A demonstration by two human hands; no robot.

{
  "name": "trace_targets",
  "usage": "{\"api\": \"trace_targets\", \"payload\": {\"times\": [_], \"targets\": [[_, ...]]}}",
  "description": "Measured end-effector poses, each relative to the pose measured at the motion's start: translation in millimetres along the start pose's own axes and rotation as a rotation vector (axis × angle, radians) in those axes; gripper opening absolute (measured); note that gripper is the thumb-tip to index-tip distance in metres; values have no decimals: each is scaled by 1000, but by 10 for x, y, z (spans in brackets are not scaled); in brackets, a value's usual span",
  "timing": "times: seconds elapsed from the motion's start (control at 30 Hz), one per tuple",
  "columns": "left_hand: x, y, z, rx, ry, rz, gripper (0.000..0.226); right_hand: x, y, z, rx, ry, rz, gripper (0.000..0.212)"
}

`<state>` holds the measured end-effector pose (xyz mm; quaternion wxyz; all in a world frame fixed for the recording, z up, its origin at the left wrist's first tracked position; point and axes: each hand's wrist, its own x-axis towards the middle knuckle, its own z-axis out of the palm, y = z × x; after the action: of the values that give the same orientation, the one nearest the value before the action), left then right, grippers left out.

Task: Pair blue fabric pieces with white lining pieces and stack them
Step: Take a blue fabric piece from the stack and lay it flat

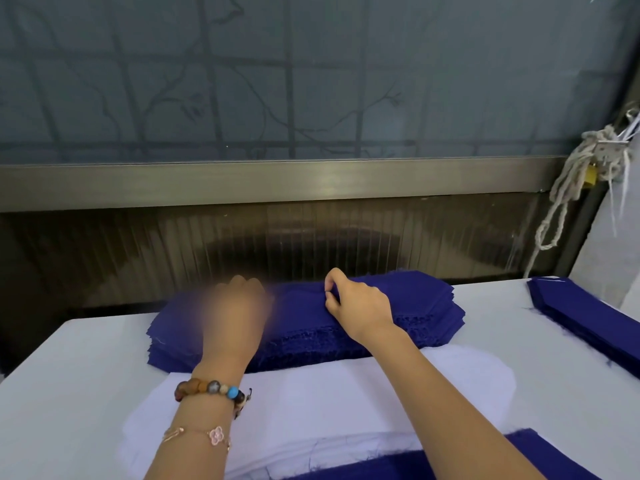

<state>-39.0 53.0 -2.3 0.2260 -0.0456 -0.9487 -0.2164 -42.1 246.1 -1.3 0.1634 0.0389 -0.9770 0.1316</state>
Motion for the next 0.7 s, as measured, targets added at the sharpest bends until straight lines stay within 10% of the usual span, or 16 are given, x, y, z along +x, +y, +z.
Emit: {"api": "trace_targets", "payload": {"times": [0.37,0.5,0.7], "targets": [[26,-58,13,-50,-11,15,9,-7,38,35,14,-2,9,22],[81,-44,-5,57,-113,-20,43,8,54,46,42,-4,5,23],[45,21,-43,73,88,23,17,4,89,95,68,60,-11,24]]}}
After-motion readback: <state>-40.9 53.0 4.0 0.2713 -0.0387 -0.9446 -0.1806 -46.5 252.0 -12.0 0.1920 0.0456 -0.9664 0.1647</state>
